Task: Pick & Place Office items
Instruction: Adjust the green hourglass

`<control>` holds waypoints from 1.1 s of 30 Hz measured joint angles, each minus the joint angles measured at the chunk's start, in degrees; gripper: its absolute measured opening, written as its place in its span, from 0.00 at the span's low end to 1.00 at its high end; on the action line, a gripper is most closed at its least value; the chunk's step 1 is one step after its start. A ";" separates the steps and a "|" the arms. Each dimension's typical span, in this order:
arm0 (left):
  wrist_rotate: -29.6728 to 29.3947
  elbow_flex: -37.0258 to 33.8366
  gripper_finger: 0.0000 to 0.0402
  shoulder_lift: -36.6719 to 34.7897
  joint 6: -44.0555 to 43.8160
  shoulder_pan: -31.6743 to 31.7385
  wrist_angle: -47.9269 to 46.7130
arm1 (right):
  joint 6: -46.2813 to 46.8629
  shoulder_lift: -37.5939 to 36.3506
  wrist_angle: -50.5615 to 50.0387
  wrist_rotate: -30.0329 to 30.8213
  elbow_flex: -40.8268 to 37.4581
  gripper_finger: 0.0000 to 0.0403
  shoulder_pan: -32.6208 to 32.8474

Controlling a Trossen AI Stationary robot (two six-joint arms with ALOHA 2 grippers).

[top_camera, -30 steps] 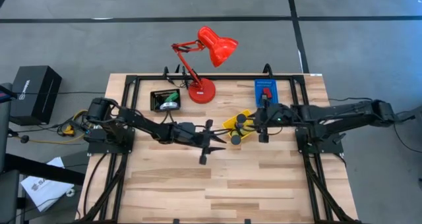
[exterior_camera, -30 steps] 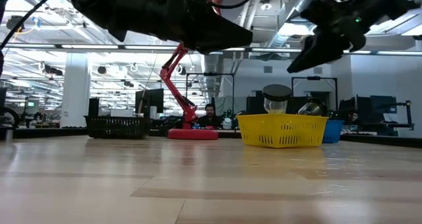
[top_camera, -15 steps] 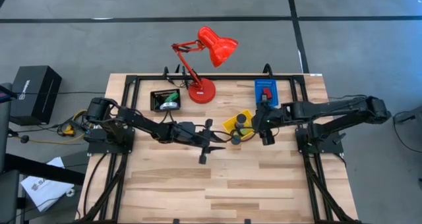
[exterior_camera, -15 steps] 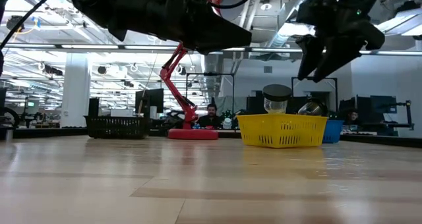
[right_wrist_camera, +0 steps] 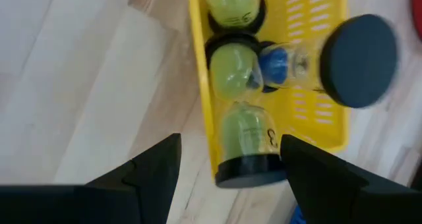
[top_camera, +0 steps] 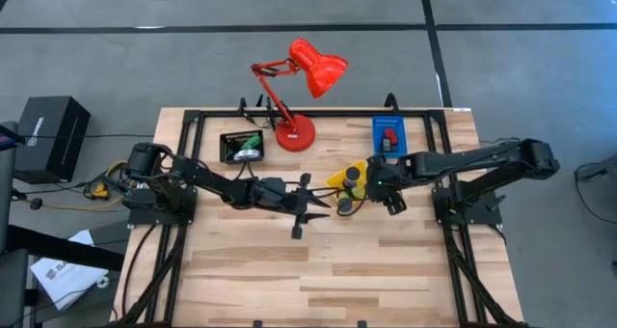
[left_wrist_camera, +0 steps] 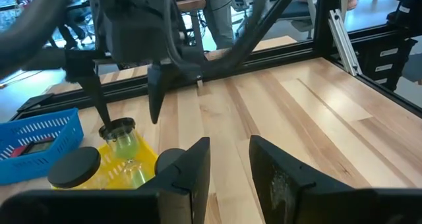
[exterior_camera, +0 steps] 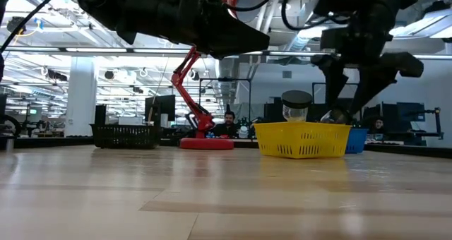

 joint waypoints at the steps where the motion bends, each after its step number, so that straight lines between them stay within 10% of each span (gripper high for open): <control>1: 0.01 0.00 0.25 0.00 0.01 0.01 -0.01 | -0.51 0.66 0.03 0.14 0.01 0.62 -0.04; 33: 0.05 0.00 0.25 0.00 0.02 0.01 -0.01 | -7.47 9.17 -5.90 11.98 -0.01 0.49 0.34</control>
